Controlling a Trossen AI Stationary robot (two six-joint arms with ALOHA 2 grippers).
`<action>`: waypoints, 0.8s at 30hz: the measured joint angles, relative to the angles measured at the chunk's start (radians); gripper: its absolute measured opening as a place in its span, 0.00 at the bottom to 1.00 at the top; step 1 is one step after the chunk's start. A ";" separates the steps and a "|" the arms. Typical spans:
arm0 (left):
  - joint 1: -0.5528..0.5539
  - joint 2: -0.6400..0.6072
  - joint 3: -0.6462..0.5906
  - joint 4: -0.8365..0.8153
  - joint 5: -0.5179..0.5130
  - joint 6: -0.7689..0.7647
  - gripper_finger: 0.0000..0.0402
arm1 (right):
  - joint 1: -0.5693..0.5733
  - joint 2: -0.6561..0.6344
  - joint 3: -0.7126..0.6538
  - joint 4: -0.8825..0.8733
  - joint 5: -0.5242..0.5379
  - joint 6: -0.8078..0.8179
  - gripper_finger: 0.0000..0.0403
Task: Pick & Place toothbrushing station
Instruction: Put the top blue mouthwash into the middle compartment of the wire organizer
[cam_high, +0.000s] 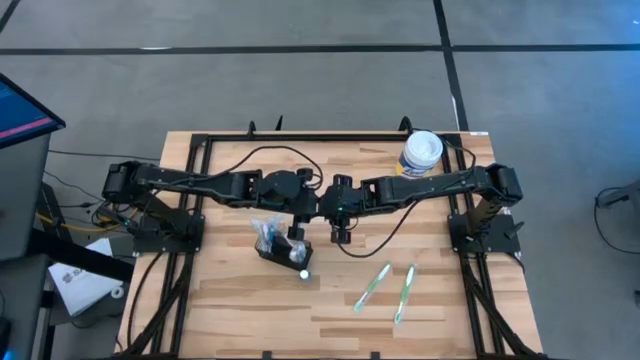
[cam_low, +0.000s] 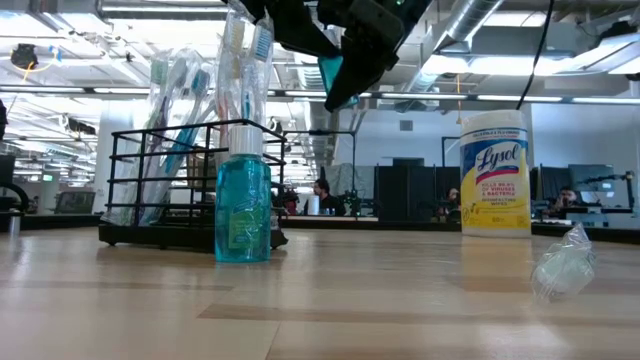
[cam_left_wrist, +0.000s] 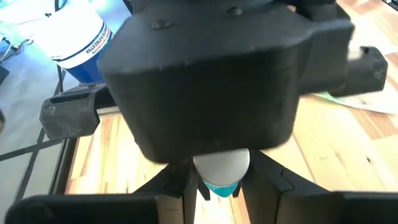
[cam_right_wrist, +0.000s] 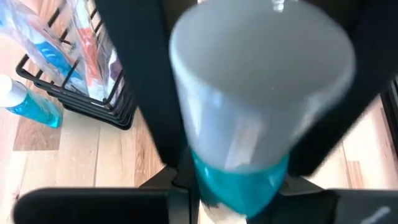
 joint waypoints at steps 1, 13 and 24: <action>0.000 -0.004 0.000 -0.007 0.000 0.000 0.21 | 0.000 0.000 0.000 -0.001 -0.001 0.000 0.19; -0.001 -0.071 0.000 -0.093 0.001 -0.003 0.21 | -0.002 0.002 -0.002 -0.027 -0.001 -0.016 0.28; -0.001 -0.184 -0.002 -0.185 -0.003 -0.028 0.21 | -0.004 0.000 0.000 -0.047 0.000 -0.002 0.37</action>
